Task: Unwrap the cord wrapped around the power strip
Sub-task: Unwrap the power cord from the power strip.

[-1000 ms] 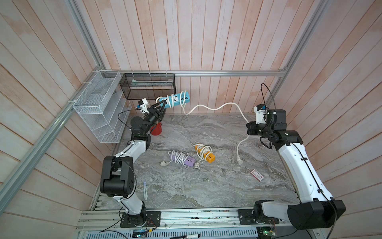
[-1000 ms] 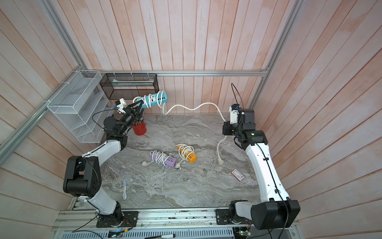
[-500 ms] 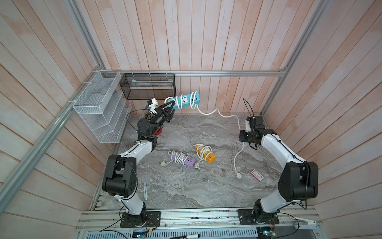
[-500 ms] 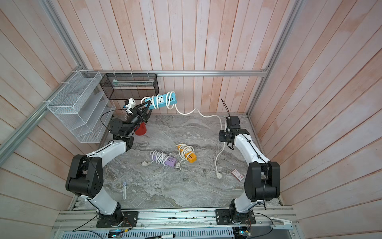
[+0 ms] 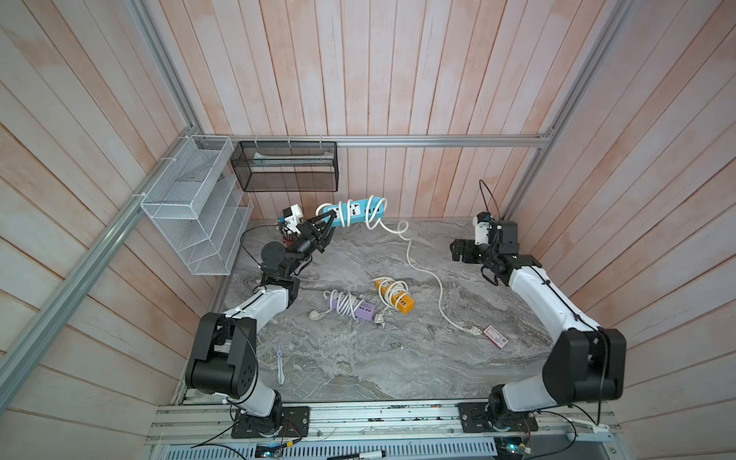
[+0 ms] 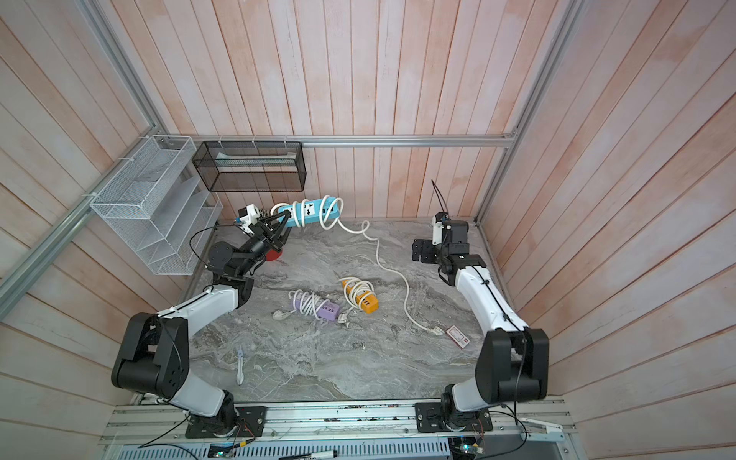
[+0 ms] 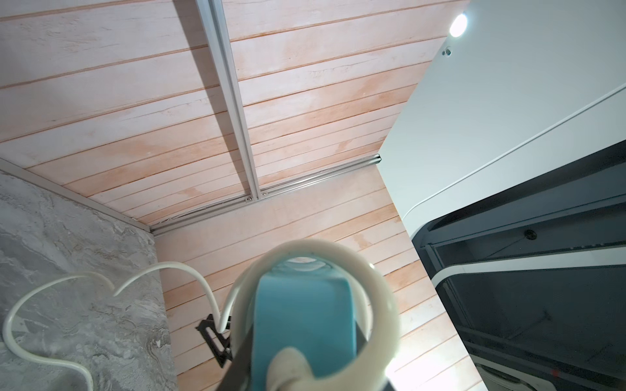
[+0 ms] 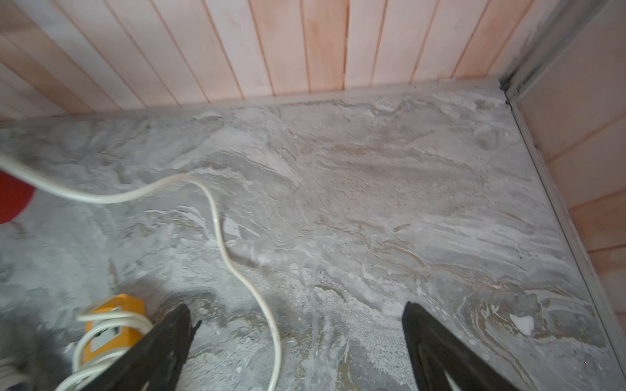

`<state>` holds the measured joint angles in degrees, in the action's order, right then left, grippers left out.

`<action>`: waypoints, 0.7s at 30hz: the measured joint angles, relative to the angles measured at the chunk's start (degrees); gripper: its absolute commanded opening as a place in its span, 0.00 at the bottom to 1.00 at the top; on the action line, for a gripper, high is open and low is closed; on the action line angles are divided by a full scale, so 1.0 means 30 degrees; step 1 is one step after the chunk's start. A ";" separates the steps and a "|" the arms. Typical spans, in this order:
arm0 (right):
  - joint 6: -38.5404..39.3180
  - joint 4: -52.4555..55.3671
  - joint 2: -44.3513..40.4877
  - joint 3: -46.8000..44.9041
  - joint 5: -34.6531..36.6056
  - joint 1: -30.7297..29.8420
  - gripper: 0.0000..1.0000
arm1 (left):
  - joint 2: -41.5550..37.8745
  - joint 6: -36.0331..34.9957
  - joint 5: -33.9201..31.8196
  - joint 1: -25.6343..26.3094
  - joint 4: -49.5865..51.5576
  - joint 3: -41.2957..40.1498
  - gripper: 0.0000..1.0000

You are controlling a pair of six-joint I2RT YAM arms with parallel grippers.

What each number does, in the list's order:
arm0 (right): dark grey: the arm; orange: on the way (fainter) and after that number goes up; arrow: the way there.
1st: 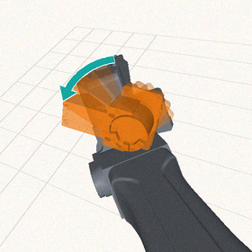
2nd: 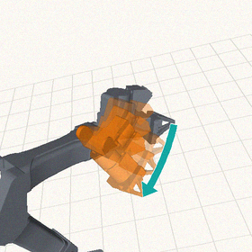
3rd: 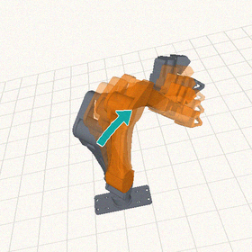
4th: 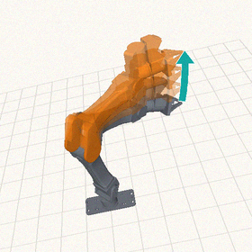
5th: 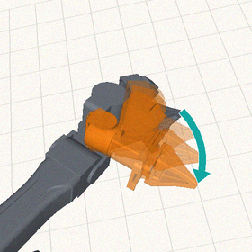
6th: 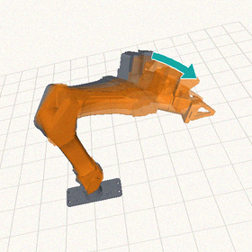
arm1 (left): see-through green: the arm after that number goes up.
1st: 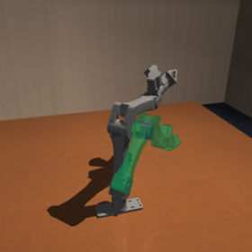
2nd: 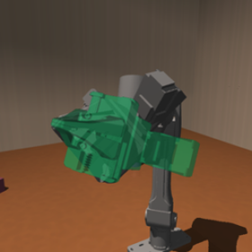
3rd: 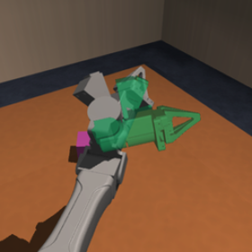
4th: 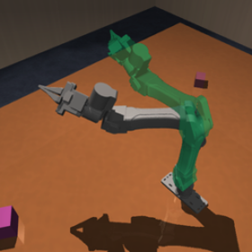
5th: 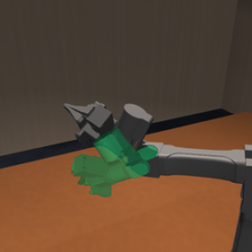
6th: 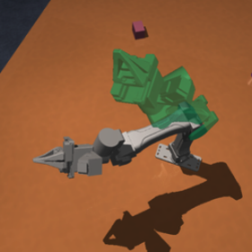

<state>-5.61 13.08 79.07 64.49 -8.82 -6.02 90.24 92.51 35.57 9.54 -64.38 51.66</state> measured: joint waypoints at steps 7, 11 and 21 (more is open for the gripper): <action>0.2499 -0.4524 -0.4605 -0.1734 -0.2951 -0.4510 0.98 | 0.0080 -0.0124 -0.0007 0.0393 0.0066 0.0007 0.00; 0.4095 -0.5931 -0.3774 -0.1734 -0.3453 -0.5741 0.95 | 0.0102 -0.0102 0.0000 0.0765 0.0189 0.0007 0.00; 0.6761 -0.6331 -0.0357 -0.0561 -0.3432 -0.6936 0.85 | 0.0095 0.0029 0.0007 0.1129 0.0517 0.0007 0.00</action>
<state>14.68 -5.91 78.00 62.81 -19.11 -26.83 90.52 92.60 35.59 12.93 -62.83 51.68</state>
